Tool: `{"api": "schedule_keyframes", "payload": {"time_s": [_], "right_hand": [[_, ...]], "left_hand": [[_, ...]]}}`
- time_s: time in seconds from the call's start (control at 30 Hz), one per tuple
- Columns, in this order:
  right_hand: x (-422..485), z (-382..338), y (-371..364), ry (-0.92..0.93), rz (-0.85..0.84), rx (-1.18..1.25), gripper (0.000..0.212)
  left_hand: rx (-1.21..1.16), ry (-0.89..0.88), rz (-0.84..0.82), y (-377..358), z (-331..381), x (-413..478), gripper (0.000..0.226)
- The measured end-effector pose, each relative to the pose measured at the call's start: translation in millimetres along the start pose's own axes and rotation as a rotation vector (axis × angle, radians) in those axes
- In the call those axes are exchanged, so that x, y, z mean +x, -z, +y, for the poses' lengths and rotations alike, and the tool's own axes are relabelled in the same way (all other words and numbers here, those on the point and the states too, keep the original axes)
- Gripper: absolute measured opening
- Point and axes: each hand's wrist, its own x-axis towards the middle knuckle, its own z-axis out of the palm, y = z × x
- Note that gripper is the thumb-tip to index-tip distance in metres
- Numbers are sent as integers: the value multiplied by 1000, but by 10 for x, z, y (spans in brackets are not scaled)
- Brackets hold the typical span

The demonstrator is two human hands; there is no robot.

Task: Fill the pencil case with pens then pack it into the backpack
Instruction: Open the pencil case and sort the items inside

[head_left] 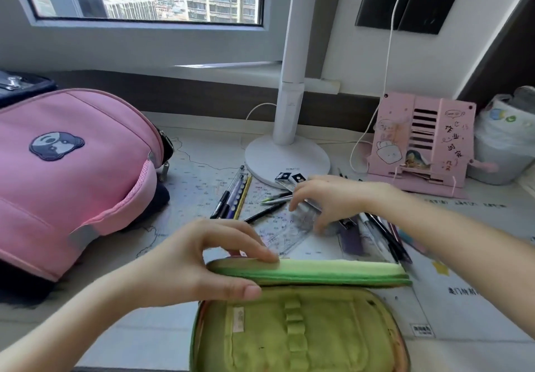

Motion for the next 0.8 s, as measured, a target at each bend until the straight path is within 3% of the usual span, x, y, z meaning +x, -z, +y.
{"api": "schedule_keyframes", "payload": {"time_s": [0.2, 0.37, 0.6, 0.8], "right_hand": [[118, -5, -22, -15, -78, 3, 43], [148, 33, -11, -6, -39, -88, 21], [6, 260, 160, -94, 354, 158, 17], [-194, 408, 254, -152, 721, 787, 11]], "left_hand": [[-39, 31, -54, 11, -4, 19, 30], [-94, 40, 29, -21, -64, 34, 29], [-47, 33, 174, -91, -86, 39, 22], [28, 38, 472, -244, -163, 147, 23]]}}
